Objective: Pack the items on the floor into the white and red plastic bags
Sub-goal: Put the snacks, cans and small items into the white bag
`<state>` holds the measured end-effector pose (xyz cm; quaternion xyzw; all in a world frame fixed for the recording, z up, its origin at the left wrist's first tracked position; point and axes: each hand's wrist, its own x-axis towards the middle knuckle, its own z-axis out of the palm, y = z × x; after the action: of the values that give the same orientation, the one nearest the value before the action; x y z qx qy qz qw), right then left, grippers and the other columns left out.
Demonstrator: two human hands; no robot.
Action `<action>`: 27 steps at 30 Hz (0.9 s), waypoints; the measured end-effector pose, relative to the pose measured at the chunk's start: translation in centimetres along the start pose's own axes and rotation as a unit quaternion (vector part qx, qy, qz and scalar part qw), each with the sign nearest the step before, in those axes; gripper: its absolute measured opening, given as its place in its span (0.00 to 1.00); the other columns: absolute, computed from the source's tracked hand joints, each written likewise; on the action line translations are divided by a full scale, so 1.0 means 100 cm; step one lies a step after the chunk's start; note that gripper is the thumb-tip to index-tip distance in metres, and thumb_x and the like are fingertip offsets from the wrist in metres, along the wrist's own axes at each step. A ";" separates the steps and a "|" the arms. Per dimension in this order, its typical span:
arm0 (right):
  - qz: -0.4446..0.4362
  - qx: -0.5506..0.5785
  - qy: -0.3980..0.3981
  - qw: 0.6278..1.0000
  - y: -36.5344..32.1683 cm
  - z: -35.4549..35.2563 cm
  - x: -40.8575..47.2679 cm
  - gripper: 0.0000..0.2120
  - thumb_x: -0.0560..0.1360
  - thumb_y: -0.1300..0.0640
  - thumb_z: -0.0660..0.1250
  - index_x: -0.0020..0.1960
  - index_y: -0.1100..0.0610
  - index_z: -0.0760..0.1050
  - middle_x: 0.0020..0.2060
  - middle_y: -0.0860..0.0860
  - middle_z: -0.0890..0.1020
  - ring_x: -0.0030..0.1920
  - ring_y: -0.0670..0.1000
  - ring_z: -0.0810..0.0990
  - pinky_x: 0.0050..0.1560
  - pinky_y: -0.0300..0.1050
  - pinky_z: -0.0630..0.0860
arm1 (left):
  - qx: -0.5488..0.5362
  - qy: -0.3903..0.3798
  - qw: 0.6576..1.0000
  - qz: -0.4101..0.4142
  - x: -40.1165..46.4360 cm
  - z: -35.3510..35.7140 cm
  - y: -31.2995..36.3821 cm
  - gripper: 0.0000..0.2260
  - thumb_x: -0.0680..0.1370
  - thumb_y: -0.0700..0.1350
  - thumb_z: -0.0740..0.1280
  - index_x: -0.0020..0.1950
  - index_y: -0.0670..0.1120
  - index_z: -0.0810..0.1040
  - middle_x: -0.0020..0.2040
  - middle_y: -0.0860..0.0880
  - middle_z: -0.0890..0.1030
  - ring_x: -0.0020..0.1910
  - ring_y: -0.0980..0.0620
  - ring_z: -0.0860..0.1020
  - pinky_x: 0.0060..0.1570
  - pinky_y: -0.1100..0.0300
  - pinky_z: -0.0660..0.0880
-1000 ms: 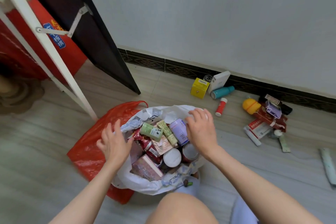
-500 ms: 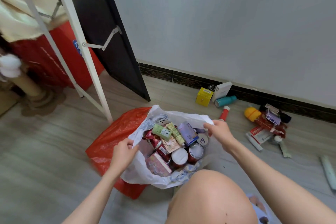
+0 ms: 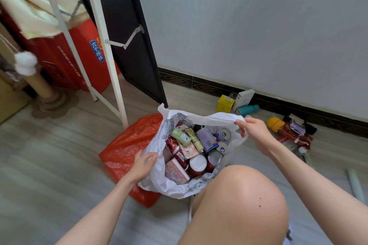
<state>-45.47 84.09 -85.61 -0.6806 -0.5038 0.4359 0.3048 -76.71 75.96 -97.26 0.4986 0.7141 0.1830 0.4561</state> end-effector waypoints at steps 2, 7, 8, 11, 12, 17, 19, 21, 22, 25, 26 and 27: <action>0.000 0.004 -0.007 1.000 0.002 0.005 0.000 0.12 0.75 0.58 0.64 0.41 0.67 0.76 0.26 0.54 0.72 0.37 0.53 0.72 0.38 0.43 0.65 | -0.019 0.029 0.999 -0.011 0.009 0.000 0.000 0.18 0.80 0.52 0.55 0.63 0.45 0.75 0.75 0.42 0.57 0.75 0.47 0.51 0.72 0.49 0.48; 0.006 0.005 -0.022 1.000 0.002 0.013 0.003 0.11 0.75 0.58 0.63 0.45 0.67 0.76 0.28 0.54 0.74 0.30 0.49 0.70 0.38 0.41 0.67 | 0.025 0.046 0.998 0.030 0.032 -0.012 0.005 0.15 0.73 0.46 0.69 0.59 0.49 0.73 0.74 0.42 0.56 0.73 0.45 0.53 0.71 0.47 0.54; 0.007 0.009 -0.023 1.000 0.003 0.014 0.005 0.12 0.76 0.58 0.63 0.46 0.68 0.77 0.28 0.53 0.74 0.30 0.49 0.70 0.39 0.40 0.67 | 0.029 0.021 0.999 0.023 0.036 -0.013 0.006 0.24 0.72 0.47 0.71 0.65 0.47 0.67 0.75 0.42 0.54 0.74 0.46 0.52 0.72 0.47 0.54; 0.009 0.015 -0.043 0.999 0.002 0.015 0.005 0.13 0.76 0.57 0.63 0.47 0.69 0.77 0.29 0.53 0.75 0.32 0.49 0.70 0.42 0.41 0.67 | 0.032 -0.060 0.997 -0.031 0.040 -0.013 0.011 0.44 0.70 0.54 0.72 0.75 0.46 0.47 0.77 0.46 0.47 0.75 0.45 0.46 0.72 0.45 0.49; 0.008 0.012 -0.053 0.999 0.002 0.014 0.005 0.13 0.75 0.57 0.63 0.45 0.68 0.77 0.29 0.54 0.76 0.32 0.49 0.70 0.43 0.42 0.66 | 0.034 -0.082 0.996 -0.032 0.042 -0.012 0.011 0.45 0.70 0.55 0.71 0.76 0.47 0.45 0.77 0.47 0.47 0.75 0.44 0.46 0.73 0.45 0.49; 0.013 0.014 -0.073 0.997 0.001 0.009 0.006 0.12 0.76 0.57 0.63 0.46 0.66 0.78 0.31 0.53 0.77 0.32 0.49 0.70 0.41 0.38 0.67 | -0.010 -0.041 0.999 -0.012 0.041 -0.012 0.021 0.25 0.70 0.52 0.72 0.63 0.45 0.70 0.60 0.48 0.75 0.58 0.47 0.73 0.56 0.55 0.70; 0.015 0.015 -0.069 0.997 0.001 0.006 0.003 0.10 0.77 0.58 0.62 0.47 0.63 0.77 0.31 0.53 0.77 0.31 0.48 0.70 0.34 0.32 0.68 | 0.001 0.018 0.999 0.028 0.034 -0.012 0.025 0.14 0.72 0.49 0.71 0.53 0.44 0.75 0.50 0.49 0.77 0.50 0.46 0.76 0.51 0.52 0.73; 0.015 0.016 -0.058 0.998 -0.001 0.004 0.001 0.09 0.77 0.58 0.61 0.47 0.63 0.77 0.31 0.53 0.77 0.31 0.48 0.70 0.30 0.29 0.68 | 0.014 0.056 0.996 0.062 0.024 -0.016 0.028 0.12 0.73 0.48 0.69 0.52 0.43 0.76 0.49 0.47 0.78 0.49 0.47 0.76 0.49 0.52 0.73; 0.016 0.015 -0.053 0.998 -0.002 0.004 -0.001 0.09 0.77 0.59 0.61 0.46 0.63 0.77 0.31 0.53 0.77 0.31 0.48 0.71 0.32 0.31 0.68 | 0.022 0.069 0.994 0.077 0.016 -0.018 0.031 0.12 0.73 0.48 0.69 0.53 0.44 0.76 0.50 0.48 0.79 0.49 0.48 0.76 0.48 0.53 0.73; 0.014 -0.007 -0.044 0.999 -0.006 0.001 -0.007 0.08 0.76 0.60 0.62 0.42 0.64 0.76 0.32 0.54 0.77 0.32 0.47 0.71 0.36 0.38 0.66 | 0.001 0.105 0.988 0.115 -0.005 -0.025 0.045 0.09 0.74 0.47 0.68 0.52 0.46 0.78 0.49 0.52 0.79 0.48 0.53 0.76 0.45 0.60 0.71; 0.011 -0.019 -0.042 0.999 -0.008 -0.001 -0.008 0.08 0.76 0.61 0.62 0.40 0.64 0.75 0.32 0.54 0.77 0.32 0.48 0.72 0.36 0.38 0.67 | -0.013 0.121 0.984 0.132 -0.013 -0.028 0.053 0.07 0.74 0.46 0.68 0.50 0.47 0.78 0.48 0.53 0.80 0.48 0.54 0.76 0.45 0.63 0.71; 0.005 -0.039 -0.036 0.999 -0.010 -0.004 -0.008 0.09 0.75 0.62 0.62 0.37 0.63 0.75 0.32 0.54 0.77 0.32 0.48 0.73 0.36 0.39 0.68 | -0.023 0.134 0.979 0.150 -0.020 -0.030 0.062 0.05 0.75 0.46 0.68 0.49 0.47 0.79 0.47 0.54 0.80 0.47 0.56 0.76 0.45 0.64 0.71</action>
<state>-45.60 83.62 -84.38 -0.6783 -0.5277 0.4418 0.2572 -75.65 77.53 -90.31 0.5607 0.6810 0.3308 0.3352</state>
